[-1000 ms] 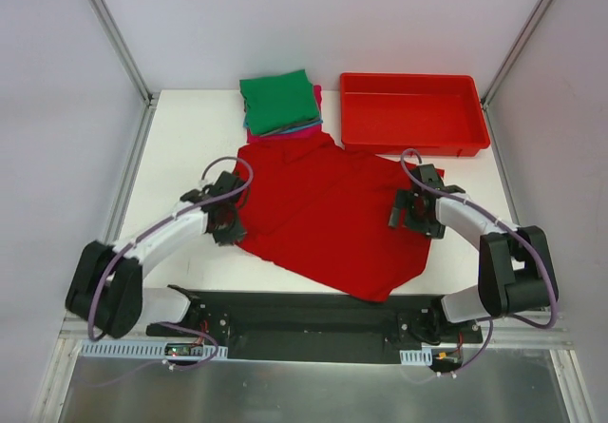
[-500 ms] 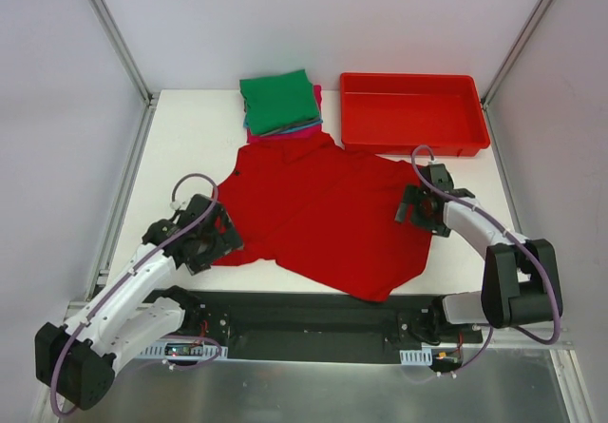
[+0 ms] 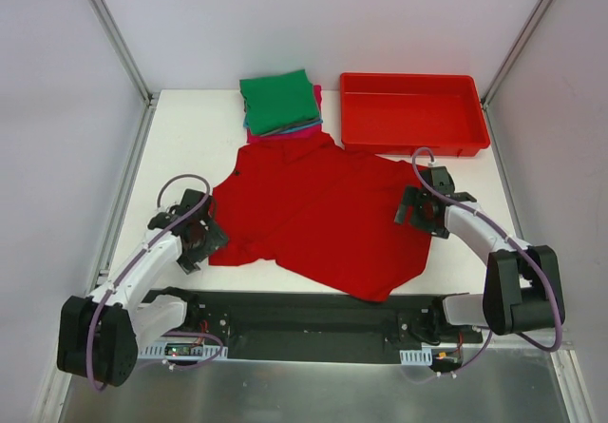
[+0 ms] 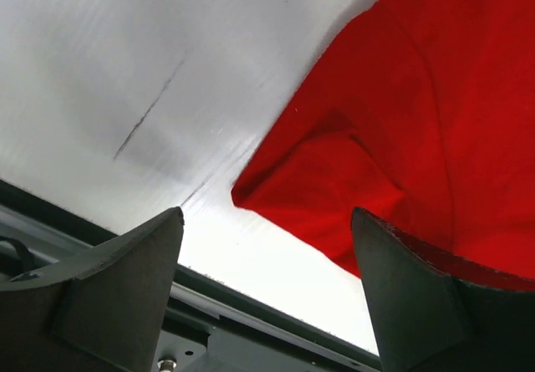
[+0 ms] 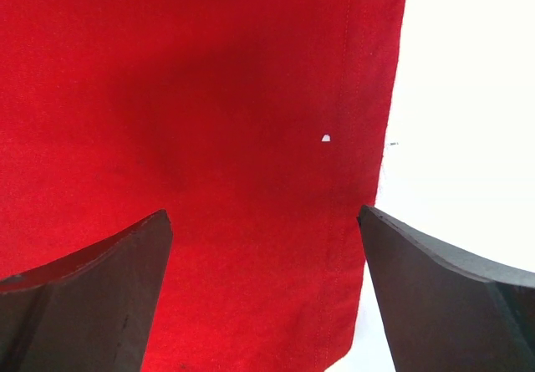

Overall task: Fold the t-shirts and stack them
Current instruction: Flatten out the tshirt

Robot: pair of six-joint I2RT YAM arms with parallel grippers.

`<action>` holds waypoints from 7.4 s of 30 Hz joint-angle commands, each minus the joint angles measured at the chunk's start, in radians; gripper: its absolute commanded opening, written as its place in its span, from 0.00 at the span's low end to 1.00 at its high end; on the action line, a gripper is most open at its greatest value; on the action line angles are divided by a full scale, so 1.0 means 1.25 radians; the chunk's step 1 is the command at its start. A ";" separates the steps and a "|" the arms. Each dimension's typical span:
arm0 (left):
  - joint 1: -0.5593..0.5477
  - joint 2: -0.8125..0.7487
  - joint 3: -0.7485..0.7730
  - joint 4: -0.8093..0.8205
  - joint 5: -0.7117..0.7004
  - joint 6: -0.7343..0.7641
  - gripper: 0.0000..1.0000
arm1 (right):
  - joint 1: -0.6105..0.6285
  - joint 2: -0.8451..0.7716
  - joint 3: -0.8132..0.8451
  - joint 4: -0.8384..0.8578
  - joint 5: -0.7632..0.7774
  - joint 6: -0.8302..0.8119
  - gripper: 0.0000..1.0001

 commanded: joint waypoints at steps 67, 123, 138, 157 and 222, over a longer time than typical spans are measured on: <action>0.015 0.078 -0.052 0.283 0.186 0.153 0.00 | 0.351 -0.003 0.134 -0.196 0.132 0.280 0.20; 0.014 0.109 -0.052 0.293 0.219 0.166 0.00 | 0.405 0.012 -0.073 0.132 -0.143 0.304 0.40; 0.015 0.105 -0.051 0.293 0.213 0.167 0.00 | 0.409 -0.116 -0.067 0.066 -0.042 0.288 0.01; 0.014 -0.025 -0.011 0.287 0.256 0.156 0.00 | 0.405 -0.468 -0.159 0.349 0.255 -0.014 0.00; 0.016 0.800 0.962 0.229 0.095 0.330 0.69 | 0.000 -0.051 0.049 0.499 0.222 0.029 0.60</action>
